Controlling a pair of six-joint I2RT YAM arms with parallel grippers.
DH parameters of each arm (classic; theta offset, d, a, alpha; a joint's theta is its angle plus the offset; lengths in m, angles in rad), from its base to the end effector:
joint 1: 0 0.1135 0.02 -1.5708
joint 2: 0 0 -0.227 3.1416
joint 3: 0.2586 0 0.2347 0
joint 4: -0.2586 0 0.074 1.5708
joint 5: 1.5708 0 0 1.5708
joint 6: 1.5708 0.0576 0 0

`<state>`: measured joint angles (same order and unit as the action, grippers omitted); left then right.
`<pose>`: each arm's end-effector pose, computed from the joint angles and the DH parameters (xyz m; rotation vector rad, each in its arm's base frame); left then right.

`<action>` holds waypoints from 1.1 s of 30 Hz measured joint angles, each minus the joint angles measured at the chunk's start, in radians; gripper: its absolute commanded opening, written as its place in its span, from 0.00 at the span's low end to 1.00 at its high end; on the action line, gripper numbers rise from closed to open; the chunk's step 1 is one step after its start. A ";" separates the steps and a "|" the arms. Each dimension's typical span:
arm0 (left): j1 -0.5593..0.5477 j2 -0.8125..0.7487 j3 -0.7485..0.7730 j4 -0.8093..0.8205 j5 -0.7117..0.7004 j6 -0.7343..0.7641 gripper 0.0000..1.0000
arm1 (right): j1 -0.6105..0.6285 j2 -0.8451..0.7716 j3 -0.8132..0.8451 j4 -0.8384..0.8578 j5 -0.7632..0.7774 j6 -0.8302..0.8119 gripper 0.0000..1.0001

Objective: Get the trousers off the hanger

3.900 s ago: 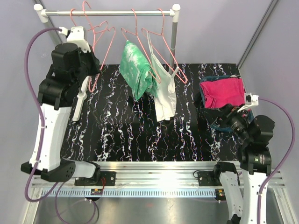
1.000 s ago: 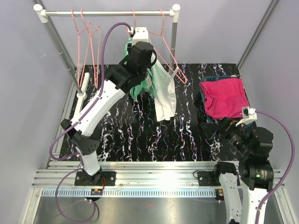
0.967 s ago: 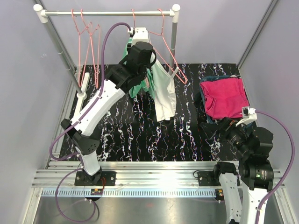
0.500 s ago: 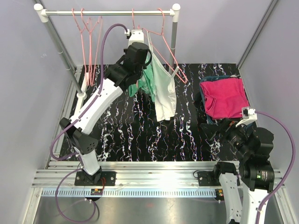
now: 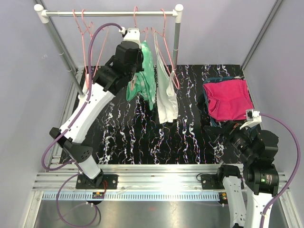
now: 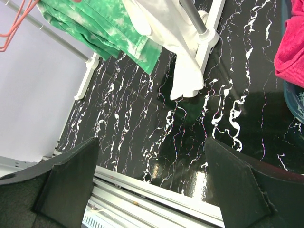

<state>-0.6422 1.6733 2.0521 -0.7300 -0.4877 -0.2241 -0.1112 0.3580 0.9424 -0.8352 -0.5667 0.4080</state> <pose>0.2957 -0.1875 0.4360 0.0695 1.8802 -0.1250 0.0852 0.0216 0.3379 0.0687 1.8397 0.7232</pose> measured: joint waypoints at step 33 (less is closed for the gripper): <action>0.019 -0.444 -0.252 -0.045 0.092 -0.144 0.00 | 0.328 0.437 0.412 0.290 -0.121 0.003 0.99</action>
<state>-0.6231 1.2297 1.8000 -0.7750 -0.3958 -0.3679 0.2169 0.7952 1.3548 -0.5449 -0.6872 0.4114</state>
